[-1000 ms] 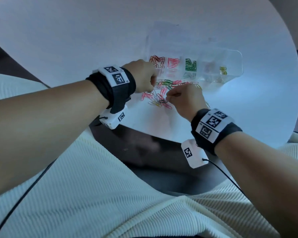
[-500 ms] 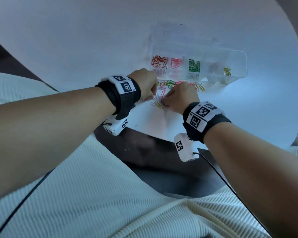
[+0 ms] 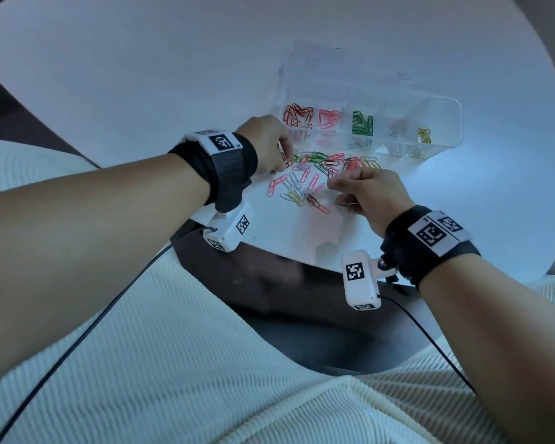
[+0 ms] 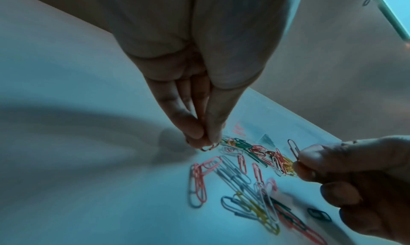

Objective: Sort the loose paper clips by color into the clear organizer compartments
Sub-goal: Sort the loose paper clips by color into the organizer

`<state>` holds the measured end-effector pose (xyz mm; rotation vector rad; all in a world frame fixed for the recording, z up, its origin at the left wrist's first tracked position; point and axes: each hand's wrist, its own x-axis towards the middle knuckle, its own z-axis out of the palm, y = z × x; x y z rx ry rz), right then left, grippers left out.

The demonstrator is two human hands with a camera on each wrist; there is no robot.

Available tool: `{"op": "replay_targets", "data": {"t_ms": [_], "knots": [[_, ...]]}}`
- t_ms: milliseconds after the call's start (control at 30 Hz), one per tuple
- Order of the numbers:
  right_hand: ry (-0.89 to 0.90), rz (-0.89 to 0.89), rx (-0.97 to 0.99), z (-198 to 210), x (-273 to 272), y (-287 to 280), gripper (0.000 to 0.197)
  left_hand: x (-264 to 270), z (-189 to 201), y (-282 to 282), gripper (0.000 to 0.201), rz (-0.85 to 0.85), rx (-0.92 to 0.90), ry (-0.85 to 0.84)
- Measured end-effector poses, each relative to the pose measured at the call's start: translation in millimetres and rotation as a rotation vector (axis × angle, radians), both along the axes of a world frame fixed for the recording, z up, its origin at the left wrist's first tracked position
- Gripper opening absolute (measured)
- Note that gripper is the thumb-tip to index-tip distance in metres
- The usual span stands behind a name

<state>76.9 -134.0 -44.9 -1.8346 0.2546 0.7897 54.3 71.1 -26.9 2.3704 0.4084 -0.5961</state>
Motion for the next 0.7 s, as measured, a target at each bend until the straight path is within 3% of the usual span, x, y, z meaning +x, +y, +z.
{"op": "replay_targets", "data": {"t_ms": [67, 333, 467, 567, 633, 700], "knots": [[0.037, -0.027, 0.057, 0, 1, -3, 0.014, 0, -2, 1, 0.024, 0.005, -0.009, 0.009], [0.210, -0.158, 0.354, 4, 3, -6, 0.023, 1, -2, -4, 0.013, 0.109, -0.041, 0.008], [0.301, -0.339, 0.470, 5, 7, -11, 0.024, 3, -5, -6, 0.026, 0.050, 0.008, 0.014], [0.309, -0.377, 0.445, 6, 10, -14, 0.029, 3, -1, -3, 0.023, -0.059, 0.130, -0.001], [0.268, -0.369, 0.346, 5, 11, -14, 0.038, 2, 2, -2, 0.015, -0.115, 0.216, -0.012], [0.159, -0.358, 0.187, 5, 13, -13, 0.044, -1, 0, -1, 0.019, -0.159, 0.263, -0.011]]}}
